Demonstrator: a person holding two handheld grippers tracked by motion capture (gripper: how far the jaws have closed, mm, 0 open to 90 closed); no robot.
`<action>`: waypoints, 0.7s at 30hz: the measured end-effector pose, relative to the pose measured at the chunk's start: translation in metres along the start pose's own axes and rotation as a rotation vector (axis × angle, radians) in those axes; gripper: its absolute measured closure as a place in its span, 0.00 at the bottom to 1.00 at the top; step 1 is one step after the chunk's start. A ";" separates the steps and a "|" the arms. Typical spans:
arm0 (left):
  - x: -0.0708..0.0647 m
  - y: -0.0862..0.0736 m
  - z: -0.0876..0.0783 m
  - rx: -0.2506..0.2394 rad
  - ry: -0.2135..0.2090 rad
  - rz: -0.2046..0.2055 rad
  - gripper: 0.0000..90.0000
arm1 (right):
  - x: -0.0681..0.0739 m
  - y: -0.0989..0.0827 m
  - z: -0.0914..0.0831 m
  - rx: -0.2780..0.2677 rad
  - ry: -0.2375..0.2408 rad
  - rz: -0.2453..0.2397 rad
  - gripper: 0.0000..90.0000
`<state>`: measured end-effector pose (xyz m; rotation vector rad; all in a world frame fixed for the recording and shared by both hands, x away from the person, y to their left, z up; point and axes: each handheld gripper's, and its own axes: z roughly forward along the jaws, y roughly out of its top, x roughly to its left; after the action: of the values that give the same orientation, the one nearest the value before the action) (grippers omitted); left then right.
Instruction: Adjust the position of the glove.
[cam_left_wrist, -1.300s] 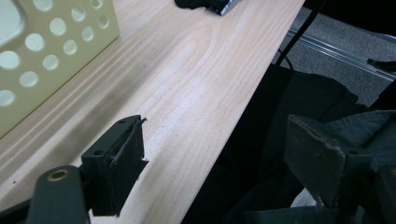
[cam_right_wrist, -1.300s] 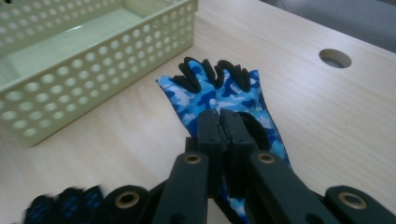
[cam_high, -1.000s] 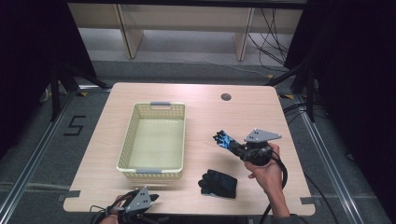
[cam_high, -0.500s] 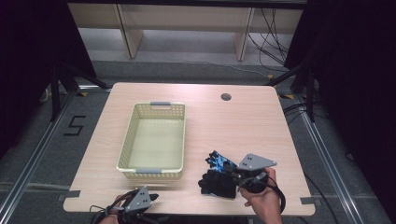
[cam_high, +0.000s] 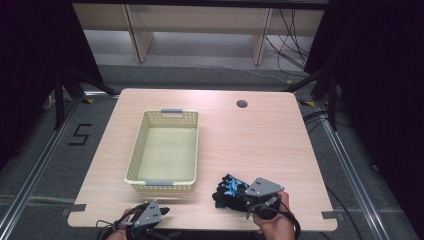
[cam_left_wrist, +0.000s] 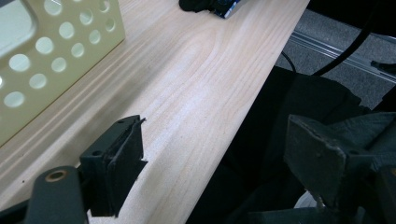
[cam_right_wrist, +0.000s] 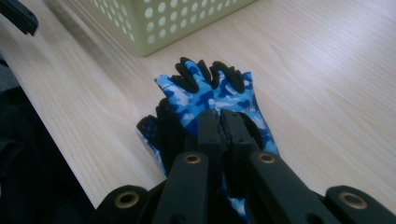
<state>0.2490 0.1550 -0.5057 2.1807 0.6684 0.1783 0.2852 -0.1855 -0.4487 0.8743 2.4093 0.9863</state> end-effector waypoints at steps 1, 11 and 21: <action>0.002 0.001 0.000 0.003 -0.001 0.033 0.22 | 0.002 -0.001 0.001 0.008 -0.001 -0.004 0.98; 0.000 0.000 0.000 0.003 0.002 0.008 0.22 | 0.013 -0.006 0.014 0.060 0.024 -0.022 0.98; 0.000 0.000 0.000 0.004 0.000 0.009 0.22 | 0.021 -0.008 0.024 0.094 0.041 -0.050 0.98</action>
<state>0.2489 0.1546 -0.5059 2.1876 0.6600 0.1816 0.2798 -0.1639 -0.4731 0.8287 2.5176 0.8872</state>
